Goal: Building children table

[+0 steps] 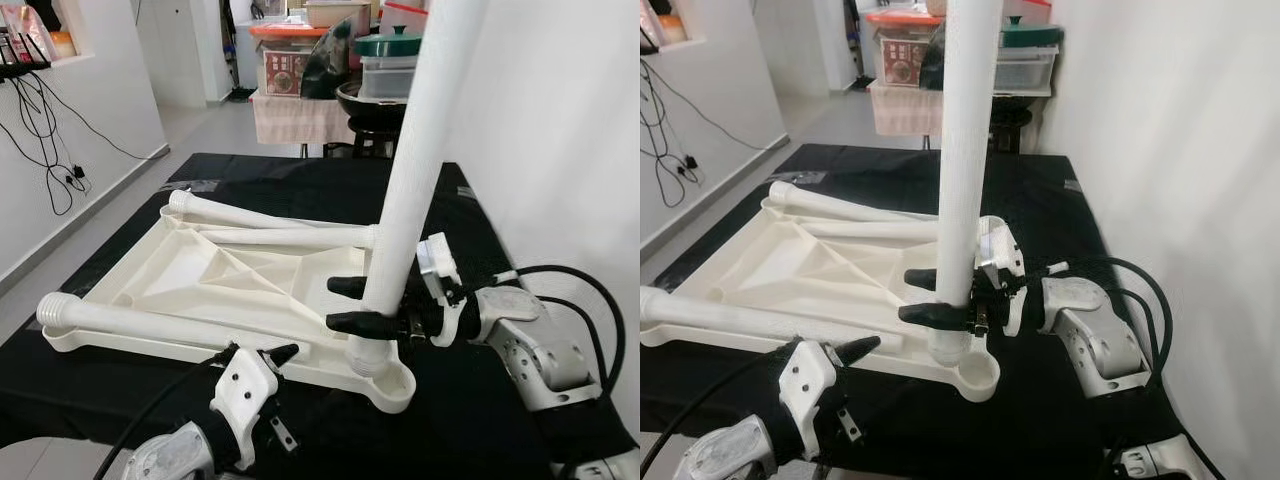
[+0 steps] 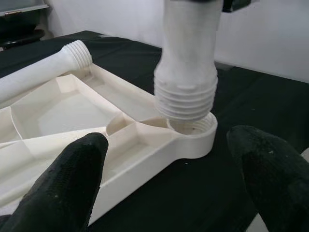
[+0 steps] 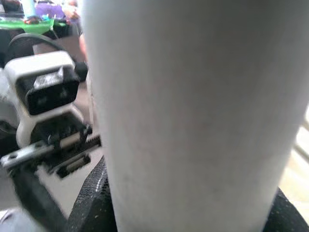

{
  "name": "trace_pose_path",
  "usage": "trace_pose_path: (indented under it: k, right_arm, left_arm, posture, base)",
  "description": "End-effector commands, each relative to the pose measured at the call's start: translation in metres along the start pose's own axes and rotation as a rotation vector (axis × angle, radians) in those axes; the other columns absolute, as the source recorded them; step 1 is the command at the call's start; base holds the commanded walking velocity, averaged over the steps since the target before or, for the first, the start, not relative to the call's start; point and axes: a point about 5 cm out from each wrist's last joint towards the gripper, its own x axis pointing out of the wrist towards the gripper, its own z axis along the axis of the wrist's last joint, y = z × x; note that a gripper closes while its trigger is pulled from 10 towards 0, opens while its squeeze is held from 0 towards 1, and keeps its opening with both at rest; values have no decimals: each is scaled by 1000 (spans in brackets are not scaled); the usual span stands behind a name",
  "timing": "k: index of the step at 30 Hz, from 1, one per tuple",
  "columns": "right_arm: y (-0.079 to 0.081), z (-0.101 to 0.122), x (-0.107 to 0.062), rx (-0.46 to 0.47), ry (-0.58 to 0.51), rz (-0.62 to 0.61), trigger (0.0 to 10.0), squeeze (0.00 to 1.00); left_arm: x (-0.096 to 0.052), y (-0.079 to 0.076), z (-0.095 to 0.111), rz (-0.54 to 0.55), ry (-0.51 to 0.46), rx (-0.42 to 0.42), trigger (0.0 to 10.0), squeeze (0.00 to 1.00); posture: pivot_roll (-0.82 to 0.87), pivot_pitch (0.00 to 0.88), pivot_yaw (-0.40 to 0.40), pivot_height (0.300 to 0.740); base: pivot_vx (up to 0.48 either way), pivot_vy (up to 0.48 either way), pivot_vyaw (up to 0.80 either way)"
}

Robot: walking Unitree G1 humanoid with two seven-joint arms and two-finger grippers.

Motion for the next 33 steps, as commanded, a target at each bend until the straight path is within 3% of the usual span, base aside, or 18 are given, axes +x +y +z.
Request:
trace_pose_path:
  k: [1,10,14,20,28,33]
  right_arm:
    - [7,-1,4,27,19,65,10000,0]
    - [14,-4,1,81,36,124,10000,0]
    - [12,-3,4,57,20,106,10000,0]
    - [12,-1,7,57,2,104,10000,0]
    - [12,-2,17,57,-10,111,10000,0]
    - [11,-2,23,58,-26,107,10000,0]
  left_arm:
    - [-4,4,1,25,4,8,10000,0]
    - [-7,1,0,45,-1,1,10000,0]
    - [-7,0,0,50,0,9,10000,0]
    - [-7,1,1,78,0,20,10000,0]
    - [-10,7,1,200,30,47,10000,0]
    - [-13,8,2,238,31,54,10000,0]
  posture:
    - [-31,35,12,740]
    - [-31,43,12,740]
    - [-31,45,10,740]
    - [-27,51,6,740]
    - [-22,56,2,740]
    - [-8,61,-1,740]
  base:
    - [0,0,-800]
    - [0,0,-800]
    - [0,0,-800]
    - [0,0,0]
    - [0,0,0]
    - [0,480,0]
